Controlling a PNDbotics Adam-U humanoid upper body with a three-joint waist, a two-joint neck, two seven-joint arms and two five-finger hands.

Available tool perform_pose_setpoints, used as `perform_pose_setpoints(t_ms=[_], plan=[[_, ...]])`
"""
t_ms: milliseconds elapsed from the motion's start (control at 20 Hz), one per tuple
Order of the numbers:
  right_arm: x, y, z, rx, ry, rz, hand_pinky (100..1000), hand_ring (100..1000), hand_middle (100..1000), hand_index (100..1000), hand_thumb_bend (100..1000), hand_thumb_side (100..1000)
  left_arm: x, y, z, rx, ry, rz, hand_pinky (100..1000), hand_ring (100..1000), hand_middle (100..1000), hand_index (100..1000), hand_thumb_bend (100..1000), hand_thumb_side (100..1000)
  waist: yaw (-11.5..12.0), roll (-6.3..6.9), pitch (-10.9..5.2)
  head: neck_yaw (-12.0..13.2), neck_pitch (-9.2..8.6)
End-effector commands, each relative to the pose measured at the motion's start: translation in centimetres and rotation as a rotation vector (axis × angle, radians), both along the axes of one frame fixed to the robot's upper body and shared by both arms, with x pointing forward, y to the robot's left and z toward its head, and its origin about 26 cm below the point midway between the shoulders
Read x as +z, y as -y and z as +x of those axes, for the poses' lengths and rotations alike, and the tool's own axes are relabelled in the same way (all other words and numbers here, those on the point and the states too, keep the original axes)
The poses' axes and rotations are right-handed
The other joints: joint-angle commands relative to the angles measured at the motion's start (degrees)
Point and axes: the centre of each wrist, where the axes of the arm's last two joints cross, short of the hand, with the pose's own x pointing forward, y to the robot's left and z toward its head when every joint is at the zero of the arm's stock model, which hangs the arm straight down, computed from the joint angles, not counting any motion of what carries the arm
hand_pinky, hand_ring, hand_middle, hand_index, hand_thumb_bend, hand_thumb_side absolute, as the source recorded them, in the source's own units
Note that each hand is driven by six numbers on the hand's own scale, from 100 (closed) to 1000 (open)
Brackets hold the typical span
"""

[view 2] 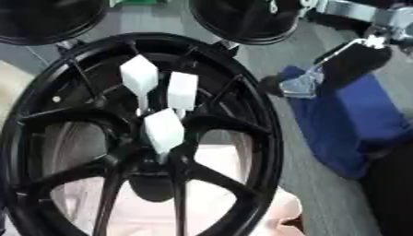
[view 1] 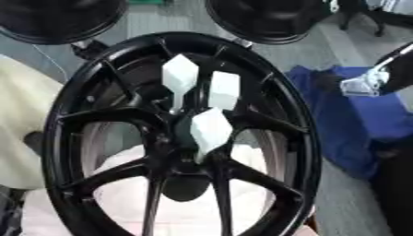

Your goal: Pull the pin out of the wheel hub.

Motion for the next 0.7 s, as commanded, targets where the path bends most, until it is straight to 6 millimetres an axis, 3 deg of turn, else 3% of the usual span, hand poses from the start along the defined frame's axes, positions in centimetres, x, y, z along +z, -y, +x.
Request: perform_pose_setpoints(t_ms=[50, 700], plan=[[0.7, -0.8, -0.3, -0.022, -0.022, -0.018, 838, 840, 793, 792, 444, 422, 0.7, -0.1, -0.2, -0.003, 0.019, 0.022, 961, 569, 519, 705, 141, 628, 0.1, 0.04, -1.56, -0.5, -0.29], [0.0, -4.0, 0.3, -0.101, -0.205, 0.013, 841, 842, 794, 809, 540, 361, 0.8, -0.1, -0.2, -0.001, 0.018, 0.011, 962, 570, 518, 704, 142, 631, 1.3, -0.41, -1.4, -2.2, 2.51]])
